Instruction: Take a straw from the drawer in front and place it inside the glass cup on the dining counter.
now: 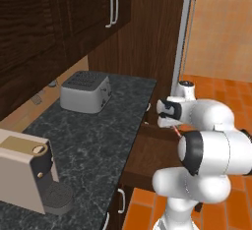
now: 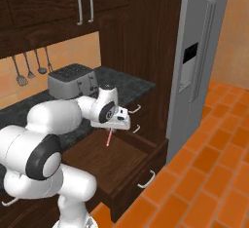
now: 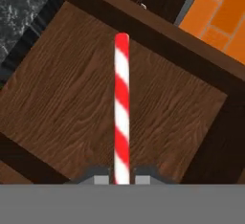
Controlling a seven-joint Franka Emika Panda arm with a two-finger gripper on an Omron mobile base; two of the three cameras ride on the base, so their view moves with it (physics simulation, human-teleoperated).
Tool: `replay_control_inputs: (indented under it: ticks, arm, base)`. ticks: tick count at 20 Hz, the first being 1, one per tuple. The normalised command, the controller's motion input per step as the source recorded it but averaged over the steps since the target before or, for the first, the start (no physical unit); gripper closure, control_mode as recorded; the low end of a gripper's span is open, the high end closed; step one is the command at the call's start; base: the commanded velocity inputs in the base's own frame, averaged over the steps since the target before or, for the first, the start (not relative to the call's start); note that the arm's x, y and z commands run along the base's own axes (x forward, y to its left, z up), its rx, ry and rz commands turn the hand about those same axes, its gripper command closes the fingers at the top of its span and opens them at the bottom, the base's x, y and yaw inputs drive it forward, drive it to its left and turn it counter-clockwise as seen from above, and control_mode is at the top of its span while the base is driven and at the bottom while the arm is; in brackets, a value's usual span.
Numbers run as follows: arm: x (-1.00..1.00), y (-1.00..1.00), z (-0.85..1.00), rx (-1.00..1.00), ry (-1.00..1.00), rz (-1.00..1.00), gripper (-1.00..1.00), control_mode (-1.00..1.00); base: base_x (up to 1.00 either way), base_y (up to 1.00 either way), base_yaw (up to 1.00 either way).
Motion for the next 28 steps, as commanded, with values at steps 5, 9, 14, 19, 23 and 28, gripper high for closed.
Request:
replay_control_inputs:
  ticks: [5,9,14,19,23,28]
  arm:
    - [-0.37,-0.38,1.0,0.1,0.02,-0.05,1.0,-1.0]
    - [-0.65,-0.39,1.0,0.11,0.0,-0.07,1.0,-1.0]
    - [-0.65,-0.08,0.77,0.04,0.0,-0.11,1.0,-1.0]
    - [-0.79,0.0,0.16,-0.05,-0.22,-0.03,1.0,-1.0]
    - [-0.52,0.0,0.0,-0.11,-0.25,0.0,1.0,-1.0]
    - [0.0,0.0,0.0,0.0,0.0,0.0,1.0,1.0]
  base:
    - [0.0,0.0,0.0]
    - [0.0,0.0,0.0]
    - [0.0,0.0,0.0]
    - [0.0,0.0,0.0]
    - [0.0,0.0,0.0]
    - [-0.97,-0.2,-0.07]
